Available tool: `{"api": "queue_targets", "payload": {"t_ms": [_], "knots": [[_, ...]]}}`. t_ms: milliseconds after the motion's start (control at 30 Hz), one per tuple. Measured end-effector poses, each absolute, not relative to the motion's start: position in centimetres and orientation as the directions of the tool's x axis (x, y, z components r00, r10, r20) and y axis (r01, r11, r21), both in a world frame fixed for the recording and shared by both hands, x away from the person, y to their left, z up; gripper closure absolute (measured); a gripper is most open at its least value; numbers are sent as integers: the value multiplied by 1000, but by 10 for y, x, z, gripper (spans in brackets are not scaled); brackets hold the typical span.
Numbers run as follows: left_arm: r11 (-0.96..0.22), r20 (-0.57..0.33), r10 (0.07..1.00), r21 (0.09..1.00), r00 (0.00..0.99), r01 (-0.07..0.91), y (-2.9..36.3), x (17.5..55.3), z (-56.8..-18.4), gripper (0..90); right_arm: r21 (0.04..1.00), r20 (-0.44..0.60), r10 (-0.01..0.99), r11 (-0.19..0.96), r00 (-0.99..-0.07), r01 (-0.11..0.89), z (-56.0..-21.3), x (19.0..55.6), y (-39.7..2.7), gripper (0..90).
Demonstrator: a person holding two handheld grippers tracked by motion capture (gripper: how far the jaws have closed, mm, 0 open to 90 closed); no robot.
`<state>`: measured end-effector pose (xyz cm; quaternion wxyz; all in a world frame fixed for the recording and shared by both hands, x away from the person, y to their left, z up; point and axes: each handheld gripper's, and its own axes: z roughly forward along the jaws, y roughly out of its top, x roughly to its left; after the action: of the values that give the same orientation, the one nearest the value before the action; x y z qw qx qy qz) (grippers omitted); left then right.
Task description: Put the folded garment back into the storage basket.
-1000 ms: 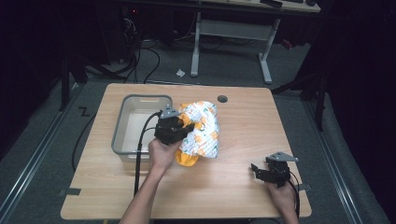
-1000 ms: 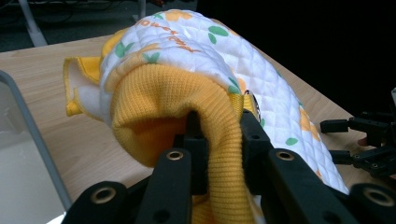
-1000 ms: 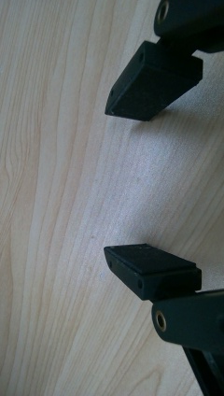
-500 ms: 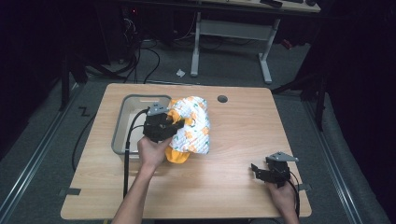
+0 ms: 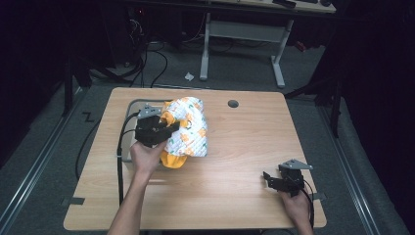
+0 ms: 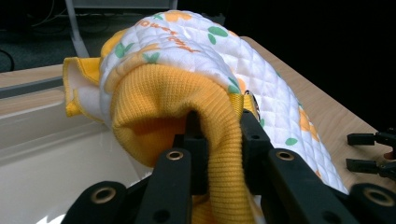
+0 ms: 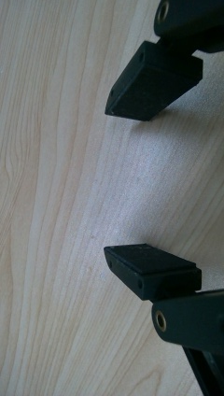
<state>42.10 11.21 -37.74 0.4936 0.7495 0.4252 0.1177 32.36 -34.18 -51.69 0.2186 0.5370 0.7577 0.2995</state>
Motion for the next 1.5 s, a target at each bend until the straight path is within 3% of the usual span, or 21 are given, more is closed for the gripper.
{"api": "queue_targets", "payload": {"t_ms": [867,1500], "knots": [[-137,-217,810,833,545,536,168,428,-373,774,688,-8,945,241,-326,684,-517,324,-342,278],[-121,-235,835,804,497,583,192,440,-393,774,688,-9,946,242,-325,684,-517,324,-342,278]]}}
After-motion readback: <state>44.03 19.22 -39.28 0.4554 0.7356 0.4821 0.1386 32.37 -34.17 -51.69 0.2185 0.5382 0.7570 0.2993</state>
